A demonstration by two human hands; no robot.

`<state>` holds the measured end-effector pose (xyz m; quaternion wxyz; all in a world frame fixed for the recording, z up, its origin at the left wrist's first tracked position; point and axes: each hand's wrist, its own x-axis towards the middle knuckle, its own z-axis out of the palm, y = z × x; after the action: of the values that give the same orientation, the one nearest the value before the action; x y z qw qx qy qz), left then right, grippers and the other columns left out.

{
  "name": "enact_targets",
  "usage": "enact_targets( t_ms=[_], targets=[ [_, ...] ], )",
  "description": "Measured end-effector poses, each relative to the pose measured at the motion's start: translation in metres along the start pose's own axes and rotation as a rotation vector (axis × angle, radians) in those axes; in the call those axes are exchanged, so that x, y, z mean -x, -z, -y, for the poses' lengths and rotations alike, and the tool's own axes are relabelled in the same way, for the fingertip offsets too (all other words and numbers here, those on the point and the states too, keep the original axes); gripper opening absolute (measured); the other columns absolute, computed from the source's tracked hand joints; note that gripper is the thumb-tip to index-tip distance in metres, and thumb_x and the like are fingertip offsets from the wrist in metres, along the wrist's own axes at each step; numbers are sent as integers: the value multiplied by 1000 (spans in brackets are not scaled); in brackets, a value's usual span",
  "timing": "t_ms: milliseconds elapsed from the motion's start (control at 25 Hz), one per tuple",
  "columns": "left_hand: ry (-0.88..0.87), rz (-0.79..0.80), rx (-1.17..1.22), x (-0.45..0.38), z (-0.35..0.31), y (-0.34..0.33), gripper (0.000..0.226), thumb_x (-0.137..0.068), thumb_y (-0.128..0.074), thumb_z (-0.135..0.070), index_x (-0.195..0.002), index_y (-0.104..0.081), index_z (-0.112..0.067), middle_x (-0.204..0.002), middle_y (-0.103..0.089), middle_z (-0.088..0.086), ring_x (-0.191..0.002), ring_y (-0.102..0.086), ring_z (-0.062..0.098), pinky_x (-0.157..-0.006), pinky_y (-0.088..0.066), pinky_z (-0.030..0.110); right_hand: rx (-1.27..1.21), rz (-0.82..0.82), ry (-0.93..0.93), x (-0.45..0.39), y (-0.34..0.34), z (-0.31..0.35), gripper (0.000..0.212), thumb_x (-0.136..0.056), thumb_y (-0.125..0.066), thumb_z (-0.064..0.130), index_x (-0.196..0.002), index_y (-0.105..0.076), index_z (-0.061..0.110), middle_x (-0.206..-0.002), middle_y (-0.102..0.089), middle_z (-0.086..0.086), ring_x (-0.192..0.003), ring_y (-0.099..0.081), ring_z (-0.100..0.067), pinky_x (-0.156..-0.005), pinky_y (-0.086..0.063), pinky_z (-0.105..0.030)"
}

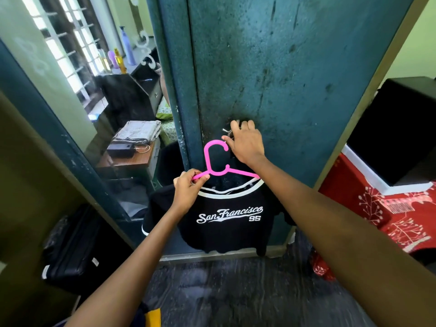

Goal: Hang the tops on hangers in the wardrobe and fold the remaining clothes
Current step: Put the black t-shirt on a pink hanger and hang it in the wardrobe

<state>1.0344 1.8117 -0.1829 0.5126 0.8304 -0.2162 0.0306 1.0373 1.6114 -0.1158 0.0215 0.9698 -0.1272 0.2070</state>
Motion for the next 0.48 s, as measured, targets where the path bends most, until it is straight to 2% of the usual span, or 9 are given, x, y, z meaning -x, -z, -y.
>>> enact_targets(
  t_ms=[280, 400, 480],
  targets=[
    [53, -10, -37, 22, -6, -1, 12, -88, -63, -26, -79, -61, -18, -68, -51, -5, -73, -40, 8, -79, -35, 33, -53, -18, -62, -1, 0, 5, 46, -99, -26, 48, -123, -40, 11, -108, -59, -17, -108, -44, -29, -67, -41, -36],
    [84, -44, -46, 31, -8, 1, 12, -88, -63, -25, -80, -62, -16, -70, -53, -2, -73, -42, 10, -79, -35, 34, -165, -23, -146, 1, -2, 8, 50, -99, -26, 48, -125, -39, 8, -110, -59, -18, -110, -45, -30, -68, -42, -36],
    [82, -62, -63, 38, -11, 3, 12, -88, -63, -23, -81, -63, -14, -67, -51, -6, -71, -41, 8, -78, -33, 33, -264, -25, -193, 1, -3, 11, 50, -99, -26, 48, -125, -39, 7, -112, -58, -19, -111, -45, -32, -69, -42, -38]
  ],
)
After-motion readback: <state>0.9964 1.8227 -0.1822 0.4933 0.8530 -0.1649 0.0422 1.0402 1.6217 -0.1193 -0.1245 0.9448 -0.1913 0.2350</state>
